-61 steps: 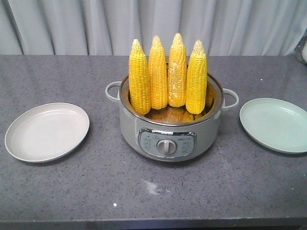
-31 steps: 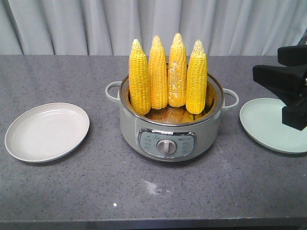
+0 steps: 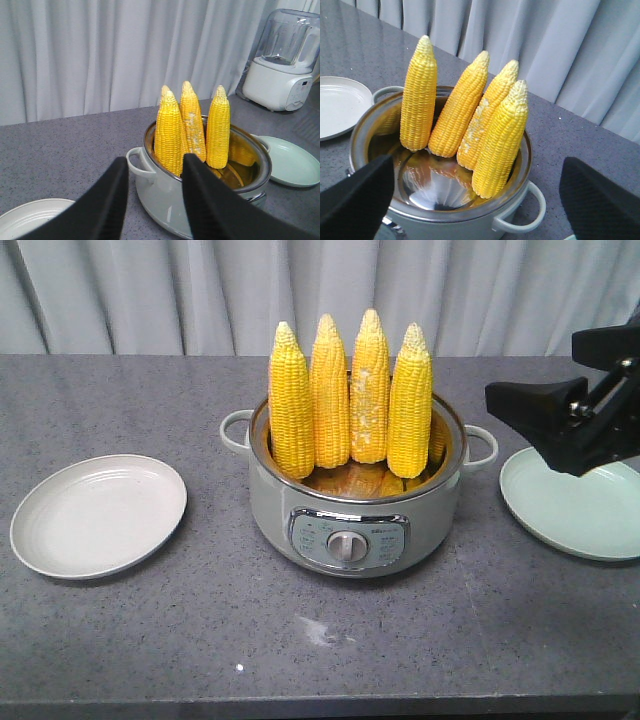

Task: Distribute corn equally
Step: 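Reach the right gripper over the pot to the nearest corn cob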

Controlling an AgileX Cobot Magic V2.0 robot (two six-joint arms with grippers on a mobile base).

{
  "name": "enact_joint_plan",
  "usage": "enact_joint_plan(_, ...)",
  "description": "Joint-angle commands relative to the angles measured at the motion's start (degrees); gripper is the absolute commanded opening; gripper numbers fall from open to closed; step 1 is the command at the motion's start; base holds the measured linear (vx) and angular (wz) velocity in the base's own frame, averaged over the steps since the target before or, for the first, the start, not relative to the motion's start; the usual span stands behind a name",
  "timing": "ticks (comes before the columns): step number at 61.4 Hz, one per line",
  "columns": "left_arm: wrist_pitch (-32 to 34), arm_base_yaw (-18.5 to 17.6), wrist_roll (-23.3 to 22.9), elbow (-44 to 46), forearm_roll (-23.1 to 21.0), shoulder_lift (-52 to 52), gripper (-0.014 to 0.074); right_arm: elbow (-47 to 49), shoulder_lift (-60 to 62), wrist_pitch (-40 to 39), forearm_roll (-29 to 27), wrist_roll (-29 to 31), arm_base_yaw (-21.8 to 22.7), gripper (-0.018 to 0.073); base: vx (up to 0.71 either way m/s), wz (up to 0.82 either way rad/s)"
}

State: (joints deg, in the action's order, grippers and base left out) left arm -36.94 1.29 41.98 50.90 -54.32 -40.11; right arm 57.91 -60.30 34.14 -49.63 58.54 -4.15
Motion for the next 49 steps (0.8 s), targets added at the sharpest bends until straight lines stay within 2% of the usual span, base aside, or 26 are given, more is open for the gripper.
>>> enact_joint_plan(1, 2.55, -0.41, -0.08, 1.95, -2.09, -0.23, 0.0393, 4.68, -3.67, -3.28, -3.79, 2.40, 0.16, 0.0649, 0.00, 0.00)
enact_joint_plan(8, 2.48, -0.41, -0.08, 1.95, -2.09, -0.23, 0.0439, 11.94, -10.53, -2.09, -4.92, 3.50, 0.09, 0.0646, 0.00, 0.00)
enact_joint_plan(26, 2.37, -0.41, -0.15, 1.95, -2.09, -0.23, 0.0440, 27.99, -27.07, 1.50, -5.95, 3.49, 0.09, 0.0636, 0.00, 0.00)
enact_joint_plan(36, 2.36, -0.41, -0.36, 1.95, -2.09, -0.23, 0.0440, 32.88, -34.03, 2.04, -7.97, 4.73, 0.04, 0.0632, 0.00, 0.00)
enact_joint_plan(49, 2.36, -0.41, -0.35, 1.95, -2.02, -0.23, 0.0440, 35.44, -38.98, 1.95, -7.46, 5.21, -1.88, 0.0622, 0.00, 0.00)
